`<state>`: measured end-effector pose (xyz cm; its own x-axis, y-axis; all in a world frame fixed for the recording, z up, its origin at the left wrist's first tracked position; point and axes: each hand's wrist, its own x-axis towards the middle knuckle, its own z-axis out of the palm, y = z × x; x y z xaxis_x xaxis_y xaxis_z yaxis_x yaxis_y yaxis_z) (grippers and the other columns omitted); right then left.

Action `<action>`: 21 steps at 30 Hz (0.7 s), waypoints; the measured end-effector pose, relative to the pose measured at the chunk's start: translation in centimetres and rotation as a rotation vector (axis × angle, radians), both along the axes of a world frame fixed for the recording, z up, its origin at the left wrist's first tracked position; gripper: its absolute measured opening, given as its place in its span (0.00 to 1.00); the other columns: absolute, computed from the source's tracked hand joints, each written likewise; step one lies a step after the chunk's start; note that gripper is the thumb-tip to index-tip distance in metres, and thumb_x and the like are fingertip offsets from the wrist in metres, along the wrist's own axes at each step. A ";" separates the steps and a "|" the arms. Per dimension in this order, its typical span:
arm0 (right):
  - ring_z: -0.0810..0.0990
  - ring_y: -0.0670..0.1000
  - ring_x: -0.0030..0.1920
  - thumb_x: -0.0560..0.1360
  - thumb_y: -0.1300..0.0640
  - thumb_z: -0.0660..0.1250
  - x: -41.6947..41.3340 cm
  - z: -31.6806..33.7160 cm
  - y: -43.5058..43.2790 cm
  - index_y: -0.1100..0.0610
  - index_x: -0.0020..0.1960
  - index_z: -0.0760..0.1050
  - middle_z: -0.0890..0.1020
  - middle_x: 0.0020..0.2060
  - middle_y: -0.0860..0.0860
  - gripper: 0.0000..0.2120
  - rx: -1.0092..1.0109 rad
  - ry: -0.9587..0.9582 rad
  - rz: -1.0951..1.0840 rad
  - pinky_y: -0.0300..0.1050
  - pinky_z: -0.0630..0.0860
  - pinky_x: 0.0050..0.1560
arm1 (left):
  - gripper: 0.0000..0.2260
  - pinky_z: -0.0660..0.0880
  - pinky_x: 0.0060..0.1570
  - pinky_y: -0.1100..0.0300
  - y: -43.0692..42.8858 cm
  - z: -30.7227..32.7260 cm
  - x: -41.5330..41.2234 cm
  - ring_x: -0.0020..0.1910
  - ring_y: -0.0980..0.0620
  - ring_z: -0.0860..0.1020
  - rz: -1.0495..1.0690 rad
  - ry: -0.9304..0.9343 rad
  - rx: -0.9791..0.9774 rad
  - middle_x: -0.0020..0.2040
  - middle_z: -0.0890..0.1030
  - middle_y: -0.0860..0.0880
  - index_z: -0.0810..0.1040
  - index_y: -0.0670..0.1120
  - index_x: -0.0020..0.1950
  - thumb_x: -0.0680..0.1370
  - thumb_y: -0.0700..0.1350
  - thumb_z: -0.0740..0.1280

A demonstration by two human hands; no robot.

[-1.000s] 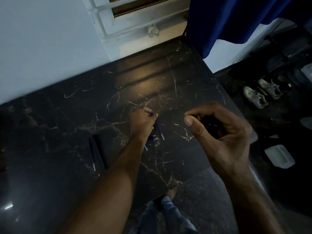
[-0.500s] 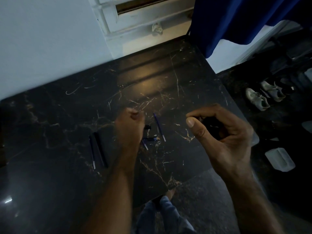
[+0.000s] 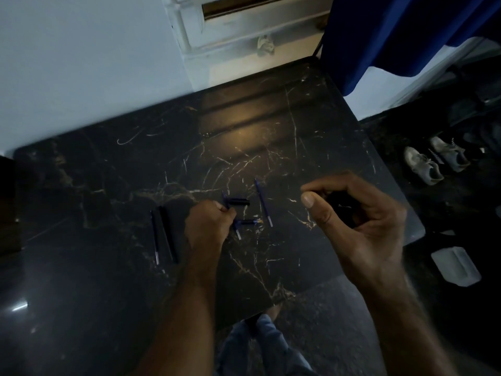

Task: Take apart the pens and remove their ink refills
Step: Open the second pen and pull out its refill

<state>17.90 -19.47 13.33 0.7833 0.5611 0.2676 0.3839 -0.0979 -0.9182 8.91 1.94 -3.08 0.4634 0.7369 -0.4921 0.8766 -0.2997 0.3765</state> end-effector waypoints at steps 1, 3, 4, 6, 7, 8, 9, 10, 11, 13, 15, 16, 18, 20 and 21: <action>0.84 0.51 0.41 0.80 0.57 0.72 -0.1 0.0 0.0 0.56 0.53 0.83 0.85 0.45 0.52 0.03 0.007 0.008 0.001 0.50 0.80 0.40 | 0.12 0.83 0.43 0.54 0.0 0.1 0.1 0.37 0.54 0.84 -0.007 0.012 0.011 0.36 0.85 0.53 0.87 0.51 0.44 0.80 0.57 0.75; 0.83 0.52 0.41 0.80 0.58 0.72 -0.3 -0.2 0.1 0.57 0.53 0.83 0.85 0.44 0.53 0.04 0.017 0.021 0.005 0.53 0.79 0.38 | 0.13 0.80 0.40 0.56 -0.1 0.3 0.2 0.37 0.54 0.84 -0.005 0.043 0.021 0.36 0.85 0.53 0.86 0.50 0.43 0.80 0.58 0.75; 0.83 0.53 0.41 0.80 0.58 0.72 -0.3 -0.2 0.1 0.58 0.53 0.84 0.85 0.44 0.53 0.04 0.018 0.024 0.006 0.54 0.79 0.38 | 0.13 0.79 0.39 0.56 -0.1 0.4 0.3 0.37 0.54 0.83 -0.001 0.060 0.025 0.36 0.85 0.53 0.86 0.50 0.43 0.80 0.58 0.75; 0.83 0.55 0.41 0.80 0.58 0.72 -0.2 -0.3 0.1 0.58 0.53 0.84 0.85 0.44 0.53 0.04 0.022 0.025 0.006 0.56 0.79 0.37 | 0.14 0.78 0.39 0.56 -0.3 0.5 0.4 0.37 0.53 0.83 0.006 0.074 0.034 0.36 0.84 0.53 0.84 0.50 0.41 0.79 0.59 0.75; 0.83 0.54 0.40 0.80 0.58 0.72 -0.2 -0.3 0.1 0.59 0.53 0.84 0.85 0.44 0.54 0.04 0.025 0.026 0.006 0.55 0.79 0.37 | 0.15 0.79 0.40 0.56 -0.4 0.5 0.5 0.37 0.53 0.83 0.008 0.070 0.035 0.36 0.84 0.52 0.84 0.50 0.41 0.79 0.59 0.75; 0.83 0.54 0.40 0.80 0.59 0.73 -0.2 -0.4 0.1 0.59 0.53 0.84 0.85 0.44 0.54 0.04 0.028 0.027 0.005 0.54 0.79 0.37 | 0.15 0.80 0.41 0.56 -0.4 0.5 0.5 0.37 0.52 0.84 0.008 0.069 0.036 0.36 0.84 0.52 0.84 0.50 0.41 0.79 0.59 0.75; 0.83 0.53 0.40 0.80 0.60 0.73 -0.1 -0.4 0.1 0.60 0.52 0.84 0.85 0.44 0.54 0.04 0.030 0.032 0.004 0.53 0.79 0.37 | 0.15 0.81 0.43 0.55 -0.5 0.5 0.6 0.38 0.52 0.84 0.005 0.071 0.037 0.36 0.85 0.52 0.84 0.49 0.41 0.79 0.59 0.75; 0.83 0.53 0.40 0.80 0.60 0.73 -0.1 -0.4 0.0 0.60 0.52 0.84 0.85 0.44 0.54 0.04 0.034 0.038 0.002 0.53 0.78 0.37 | 0.15 0.82 0.43 0.55 -0.5 0.6 0.6 0.39 0.51 0.84 0.001 0.074 0.037 0.37 0.85 0.51 0.84 0.49 0.42 0.80 0.60 0.74; 0.83 0.53 0.39 0.80 0.60 0.73 -0.2 -0.5 0.0 0.60 0.52 0.84 0.85 0.43 0.54 0.04 0.036 0.044 0.002 0.52 0.78 0.37 | 0.15 0.81 0.43 0.55 -0.5 0.6 0.6 0.39 0.52 0.84 -0.001 0.075 0.037 0.38 0.85 0.51 0.84 0.49 0.43 0.80 0.59 0.74; 0.83 0.53 0.40 0.80 0.58 0.73 -0.2 -0.5 0.0 0.59 0.52 0.84 0.85 0.44 0.54 0.04 0.035 0.047 0.005 0.53 0.78 0.37 | 0.13 0.78 0.40 0.57 -0.6 0.6 0.4 0.39 0.53 0.84 -0.003 0.063 0.056 0.39 0.85 0.52 0.85 0.50 0.45 0.80 0.58 0.74; 0.83 0.53 0.41 0.80 0.58 0.72 -0.2 -0.5 0.0 0.58 0.52 0.84 0.85 0.44 0.53 0.04 0.035 0.050 0.008 0.53 0.79 0.38 | 0.11 0.79 0.41 0.57 -0.7 0.6 0.1 0.40 0.53 0.84 -0.011 0.047 0.087 0.40 0.86 0.52 0.86 0.51 0.47 0.81 0.57 0.75; 0.83 0.53 0.41 0.80 0.58 0.72 -0.2 -0.5 0.0 0.57 0.52 0.84 0.85 0.44 0.53 0.04 0.034 0.051 0.007 0.52 0.79 0.38 | 0.10 0.80 0.41 0.56 -0.7 0.6 -0.1 0.40 0.53 0.84 -0.016 0.040 0.095 0.40 0.86 0.52 0.86 0.51 0.47 0.81 0.57 0.75; 0.83 0.52 0.41 0.80 0.57 0.72 -0.1 -0.5 0.0 0.57 0.52 0.84 0.85 0.44 0.53 0.04 0.032 0.056 0.002 0.50 0.79 0.38 | 0.10 0.79 0.38 0.58 -0.6 0.5 -0.3 0.38 0.54 0.84 -0.032 0.035 0.104 0.38 0.85 0.52 0.87 0.50 0.47 0.81 0.55 0.75; 0.84 0.52 0.40 0.80 0.57 0.73 -0.1 -0.4 0.0 0.56 0.53 0.84 0.85 0.44 0.52 0.03 0.033 0.059 -0.002 0.48 0.80 0.38 | 0.11 0.76 0.35 0.59 -0.4 0.4 -0.3 0.36 0.54 0.83 -0.042 0.050 0.104 0.36 0.85 0.52 0.87 0.49 0.45 0.82 0.55 0.74; 0.84 0.51 0.41 0.80 0.57 0.73 -0.1 -0.4 0.1 0.56 0.53 0.84 0.85 0.44 0.52 0.03 0.030 0.055 -0.003 0.47 0.80 0.38 | 0.12 0.75 0.35 0.58 -0.3 0.4 -0.2 0.36 0.53 0.83 -0.038 0.062 0.102 0.36 0.84 0.51 0.86 0.49 0.43 0.81 0.55 0.74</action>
